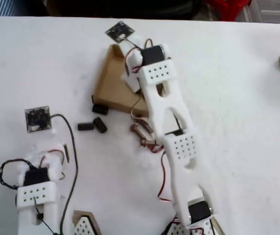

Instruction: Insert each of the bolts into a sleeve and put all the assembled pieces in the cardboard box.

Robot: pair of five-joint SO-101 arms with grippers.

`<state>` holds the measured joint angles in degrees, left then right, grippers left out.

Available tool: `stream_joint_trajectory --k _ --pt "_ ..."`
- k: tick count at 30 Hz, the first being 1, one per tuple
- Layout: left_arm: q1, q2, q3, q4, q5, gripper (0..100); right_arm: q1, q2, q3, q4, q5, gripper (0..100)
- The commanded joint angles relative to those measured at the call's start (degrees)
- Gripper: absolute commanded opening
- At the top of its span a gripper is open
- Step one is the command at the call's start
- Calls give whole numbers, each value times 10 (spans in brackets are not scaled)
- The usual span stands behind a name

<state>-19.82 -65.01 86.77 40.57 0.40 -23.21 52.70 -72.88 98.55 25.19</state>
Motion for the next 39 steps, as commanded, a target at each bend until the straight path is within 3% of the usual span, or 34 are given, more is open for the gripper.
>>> stream_joint_trajectory --k 1,10,15,19,22,26,39 --pt "-27 -4 -32 -27 -5 27 -36 -175 165 31 9 53" --pt "-44 -3 -42 -25 -5 28 -131 -455 510 -7 31 53" --pt "-60 79 -84 -26 -5 28 -202 -548 706 -116 31 55" --pt "-76 209 -151 -28 -5 28 -240 -585 826 -236 9 119" --pt "-88 282 -193 -29 -5 24 -249 -571 854 -298 -68 158" --pt "-89 295 -202 -29 -5 24 -249 -515 855 -360 -106 166" --pt "-103 280 -189 -54 -6 25 -244 -388 850 -522 -120 166"
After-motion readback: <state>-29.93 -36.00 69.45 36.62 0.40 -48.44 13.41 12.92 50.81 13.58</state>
